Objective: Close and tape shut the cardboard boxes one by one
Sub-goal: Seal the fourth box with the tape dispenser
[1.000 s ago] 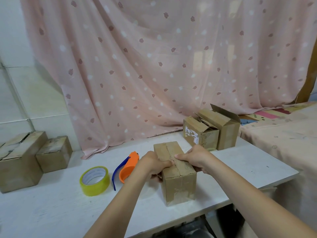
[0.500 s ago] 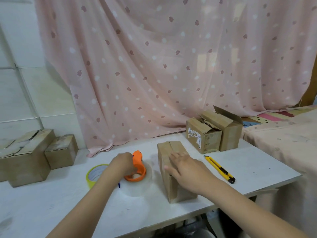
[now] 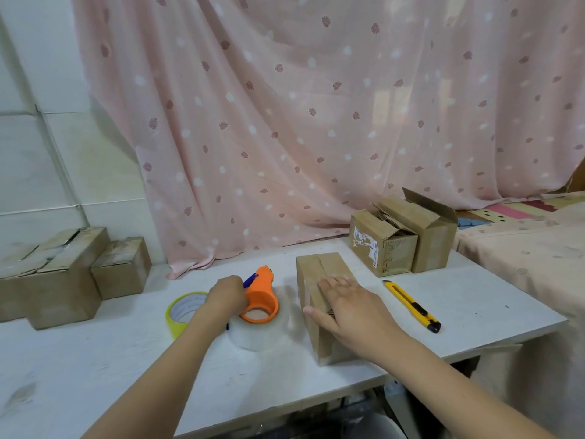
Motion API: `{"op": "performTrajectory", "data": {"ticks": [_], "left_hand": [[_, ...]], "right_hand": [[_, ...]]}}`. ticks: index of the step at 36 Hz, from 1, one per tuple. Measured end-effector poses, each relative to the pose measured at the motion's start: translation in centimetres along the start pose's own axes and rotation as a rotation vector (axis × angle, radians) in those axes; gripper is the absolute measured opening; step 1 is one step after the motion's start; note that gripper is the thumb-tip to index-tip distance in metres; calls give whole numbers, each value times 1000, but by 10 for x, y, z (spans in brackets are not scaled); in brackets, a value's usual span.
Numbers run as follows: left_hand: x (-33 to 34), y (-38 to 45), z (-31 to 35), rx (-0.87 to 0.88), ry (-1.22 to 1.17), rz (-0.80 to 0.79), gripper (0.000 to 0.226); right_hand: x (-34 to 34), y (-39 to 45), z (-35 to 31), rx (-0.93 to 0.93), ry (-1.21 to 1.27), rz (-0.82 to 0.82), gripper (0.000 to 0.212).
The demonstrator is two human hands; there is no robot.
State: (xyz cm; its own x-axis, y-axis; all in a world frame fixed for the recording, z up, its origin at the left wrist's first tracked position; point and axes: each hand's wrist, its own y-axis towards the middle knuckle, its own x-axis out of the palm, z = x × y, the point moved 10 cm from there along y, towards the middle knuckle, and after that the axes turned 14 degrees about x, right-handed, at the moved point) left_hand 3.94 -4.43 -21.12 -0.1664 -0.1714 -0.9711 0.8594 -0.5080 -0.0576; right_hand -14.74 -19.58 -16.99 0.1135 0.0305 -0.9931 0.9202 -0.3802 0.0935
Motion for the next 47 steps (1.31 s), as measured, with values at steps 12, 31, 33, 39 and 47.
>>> {"op": "performTrajectory", "data": {"ticks": [12, 31, 33, 39, 47], "left_hand": [[-8, -24, 9, 4, -314, -133, 42], [-91, -55, 10, 184, -488, 169, 41], [-98, -58, 16, 231, -475, 199, 44], [-104, -66, 41, 360, -315, 228, 53], [-103, -67, 52, 432, -264, 242, 59]], "right_hand": [[7, 12, 6, 35, 39, -37, 76], [-43, 25, 4, 42, 352, -19, 49], [-67, 29, 8, 103, 504, 50, 46], [-52, 37, 0, 342, 1287, -361, 34], [-38, 46, -2, 413, 1462, -455, 33]]}}
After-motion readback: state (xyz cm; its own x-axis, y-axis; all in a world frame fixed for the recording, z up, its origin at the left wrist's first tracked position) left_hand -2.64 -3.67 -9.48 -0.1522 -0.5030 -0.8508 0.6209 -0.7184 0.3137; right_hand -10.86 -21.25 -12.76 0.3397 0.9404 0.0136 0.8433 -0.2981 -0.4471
